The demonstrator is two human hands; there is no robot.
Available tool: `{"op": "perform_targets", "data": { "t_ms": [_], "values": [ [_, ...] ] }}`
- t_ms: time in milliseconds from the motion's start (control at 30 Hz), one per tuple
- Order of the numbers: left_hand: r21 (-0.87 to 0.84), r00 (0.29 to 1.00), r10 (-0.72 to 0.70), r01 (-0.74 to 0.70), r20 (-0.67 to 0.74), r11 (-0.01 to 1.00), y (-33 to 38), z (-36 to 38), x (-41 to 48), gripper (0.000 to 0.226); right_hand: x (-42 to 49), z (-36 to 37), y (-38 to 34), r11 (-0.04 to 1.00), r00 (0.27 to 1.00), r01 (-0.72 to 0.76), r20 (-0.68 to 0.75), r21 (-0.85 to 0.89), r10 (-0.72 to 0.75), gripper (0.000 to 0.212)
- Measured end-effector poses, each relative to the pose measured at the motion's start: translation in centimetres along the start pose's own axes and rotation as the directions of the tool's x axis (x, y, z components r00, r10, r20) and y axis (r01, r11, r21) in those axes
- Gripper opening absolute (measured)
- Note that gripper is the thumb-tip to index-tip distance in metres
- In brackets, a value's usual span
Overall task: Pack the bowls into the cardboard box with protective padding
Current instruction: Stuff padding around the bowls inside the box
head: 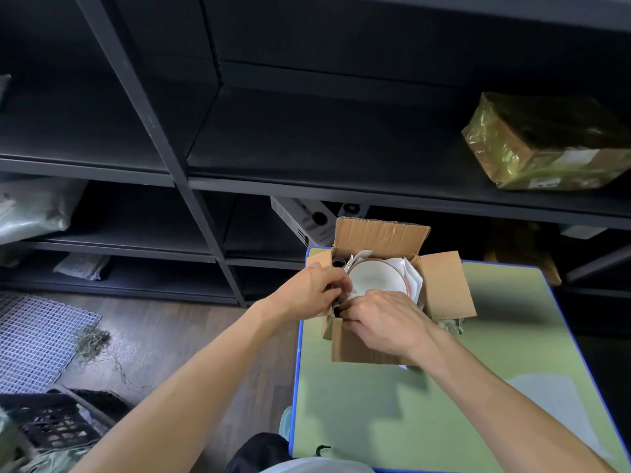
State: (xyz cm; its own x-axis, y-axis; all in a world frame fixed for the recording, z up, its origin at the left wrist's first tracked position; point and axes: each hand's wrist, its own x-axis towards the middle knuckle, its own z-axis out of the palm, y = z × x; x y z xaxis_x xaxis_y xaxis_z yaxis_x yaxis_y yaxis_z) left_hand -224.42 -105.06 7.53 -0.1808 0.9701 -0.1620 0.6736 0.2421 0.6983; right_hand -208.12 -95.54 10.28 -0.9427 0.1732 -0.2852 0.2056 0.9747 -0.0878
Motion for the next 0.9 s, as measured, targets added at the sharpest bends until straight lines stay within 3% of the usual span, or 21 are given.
{"op": "perform_targets", "data": {
  "t_ms": [600, 900],
  "values": [
    [0.057, 0.998, 0.003, 0.0, -0.057, 0.998, 0.7, 0.4, -0.6, 0.027, 0.0, 0.5, -0.2, 0.997, 0.999, -0.016, -0.033, -0.079, 0.013, 0.022],
    [0.058, 0.985, -0.016, 0.027, -0.174, 0.998, 1.3, 1.7, -2.1, 0.026, -4.4, 0.2, 1.0, 0.999, 0.984, -0.01, -0.175, 0.053, 0.019, 0.029]
  ]
}}
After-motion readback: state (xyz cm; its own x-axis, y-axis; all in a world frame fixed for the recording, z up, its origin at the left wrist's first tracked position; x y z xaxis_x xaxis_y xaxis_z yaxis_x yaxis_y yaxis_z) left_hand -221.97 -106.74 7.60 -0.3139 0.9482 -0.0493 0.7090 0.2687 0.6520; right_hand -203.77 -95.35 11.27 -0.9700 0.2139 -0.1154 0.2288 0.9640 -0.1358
